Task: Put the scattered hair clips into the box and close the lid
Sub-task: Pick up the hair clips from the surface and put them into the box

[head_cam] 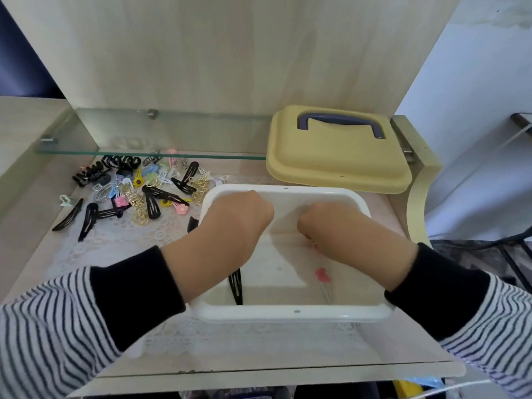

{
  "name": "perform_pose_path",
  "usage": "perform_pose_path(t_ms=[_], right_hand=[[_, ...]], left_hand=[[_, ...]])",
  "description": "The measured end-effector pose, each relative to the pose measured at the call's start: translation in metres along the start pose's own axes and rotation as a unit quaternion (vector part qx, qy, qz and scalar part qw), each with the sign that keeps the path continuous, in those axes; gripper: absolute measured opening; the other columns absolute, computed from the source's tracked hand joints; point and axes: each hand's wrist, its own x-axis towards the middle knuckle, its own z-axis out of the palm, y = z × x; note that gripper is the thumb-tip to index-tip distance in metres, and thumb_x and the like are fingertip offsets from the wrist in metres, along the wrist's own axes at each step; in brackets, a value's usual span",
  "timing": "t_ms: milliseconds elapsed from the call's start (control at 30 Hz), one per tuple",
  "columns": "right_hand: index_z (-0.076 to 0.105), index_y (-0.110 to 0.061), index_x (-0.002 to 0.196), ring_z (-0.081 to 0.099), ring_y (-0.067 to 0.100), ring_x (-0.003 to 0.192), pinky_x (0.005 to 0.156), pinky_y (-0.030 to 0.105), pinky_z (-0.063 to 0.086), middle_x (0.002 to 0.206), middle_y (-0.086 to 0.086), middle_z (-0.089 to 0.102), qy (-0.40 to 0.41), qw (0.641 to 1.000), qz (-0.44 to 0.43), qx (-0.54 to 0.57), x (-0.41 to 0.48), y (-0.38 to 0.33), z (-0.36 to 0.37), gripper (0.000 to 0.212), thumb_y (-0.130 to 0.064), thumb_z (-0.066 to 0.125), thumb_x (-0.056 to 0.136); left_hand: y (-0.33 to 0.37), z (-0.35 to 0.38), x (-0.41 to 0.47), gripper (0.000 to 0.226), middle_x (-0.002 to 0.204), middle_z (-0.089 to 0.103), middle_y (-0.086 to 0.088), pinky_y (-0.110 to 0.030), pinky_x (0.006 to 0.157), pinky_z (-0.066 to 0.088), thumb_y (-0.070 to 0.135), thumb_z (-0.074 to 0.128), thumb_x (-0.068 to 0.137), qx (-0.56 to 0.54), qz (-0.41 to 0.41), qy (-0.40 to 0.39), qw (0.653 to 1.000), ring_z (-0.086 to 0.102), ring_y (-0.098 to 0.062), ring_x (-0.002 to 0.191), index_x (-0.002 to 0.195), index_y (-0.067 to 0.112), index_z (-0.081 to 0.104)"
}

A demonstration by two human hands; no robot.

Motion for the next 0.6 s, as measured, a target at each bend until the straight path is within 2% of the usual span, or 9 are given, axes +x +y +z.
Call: perform_pose_path(t_ms=[67, 233, 333, 400, 500, 600], right_hand=[[0.056, -0.007, 0.112, 0.061, 0.028, 0.099, 0.066, 0.028, 0.038, 0.110, 0.008, 0.058, 0.011, 1.000, 0.000, -0.014, -0.001, 0.000, 0.001, 0.024, 0.001, 0.047, 0.090], [0.057, -0.013, 0.103, 0.061, 0.023, 0.089, 0.065, 0.027, 0.039, 0.107, 0.004, 0.060, 0.019, 1.000, 0.003, -0.007, -0.006, -0.001, -0.002, 0.027, 0.006, 0.048, 0.086], [0.055, -0.019, 0.104, 0.060, 0.023, 0.098, 0.069, 0.026, 0.039, 0.105, 0.002, 0.056, 0.026, 0.999, 0.010, 0.017, -0.016, 0.004, -0.009, 0.024, -0.002, 0.051, 0.088], [0.057, -0.021, 0.108, 0.060, 0.023, 0.097, 0.070, 0.027, 0.043, 0.103, 0.001, 0.056, 0.055, 0.997, 0.030, 0.043, -0.023, 0.011, -0.014, 0.023, -0.009, 0.053, 0.089], [0.057, -0.026, 0.117, 0.057, 0.020, 0.100, 0.085, 0.035, 0.049, 0.113, -0.002, 0.057, 0.043, 0.987, 0.049, 0.145, -0.032, 0.022, -0.027, 0.028, -0.018, 0.057, 0.091], [0.062, -0.025, 0.113, 0.057, 0.015, 0.096, 0.088, 0.032, 0.048, 0.106, -0.006, 0.062, 0.067, 0.971, 0.043, 0.224, -0.044, 0.025, -0.046, 0.023, -0.018, 0.055, 0.093]], left_hand=[[0.001, 0.002, 0.001, 0.023, 0.070, 0.038, 0.000, -0.028, 0.066, 0.044, -0.006, 0.054, 0.083, 0.001, -0.001, -0.014, 1.000, 0.060, -0.022, 0.085, 0.097, 0.013, 0.058], [0.000, 0.000, 0.001, 0.015, 0.069, 0.041, -0.001, -0.030, 0.063, 0.045, 0.000, 0.054, 0.086, -0.008, -0.018, -0.031, 0.999, 0.051, -0.022, 0.074, 0.086, 0.015, 0.052], [-0.002, 0.002, -0.003, 0.006, 0.070, 0.038, -0.001, -0.029, 0.068, 0.046, 0.008, 0.054, 0.092, -0.035, -0.029, -0.024, 0.999, 0.049, -0.021, 0.077, 0.093, 0.014, 0.055], [-0.005, 0.002, -0.008, 0.012, 0.080, 0.047, -0.002, -0.028, 0.069, 0.043, 0.016, 0.055, 0.095, -0.059, -0.042, 0.009, 0.997, 0.054, -0.021, 0.085, 0.106, 0.013, 0.058], [-0.015, 0.003, -0.017, 0.025, 0.114, 0.058, -0.003, -0.033, 0.085, 0.047, 0.025, 0.052, 0.096, -0.120, -0.048, 0.089, 0.988, 0.056, -0.023, 0.108, 0.120, 0.018, 0.055], [-0.029, 0.002, -0.031, 0.029, 0.117, 0.060, 0.005, -0.034, 0.092, 0.044, 0.035, 0.048, 0.095, -0.186, -0.028, 0.172, 0.967, 0.053, -0.018, 0.111, 0.121, 0.025, 0.054]])
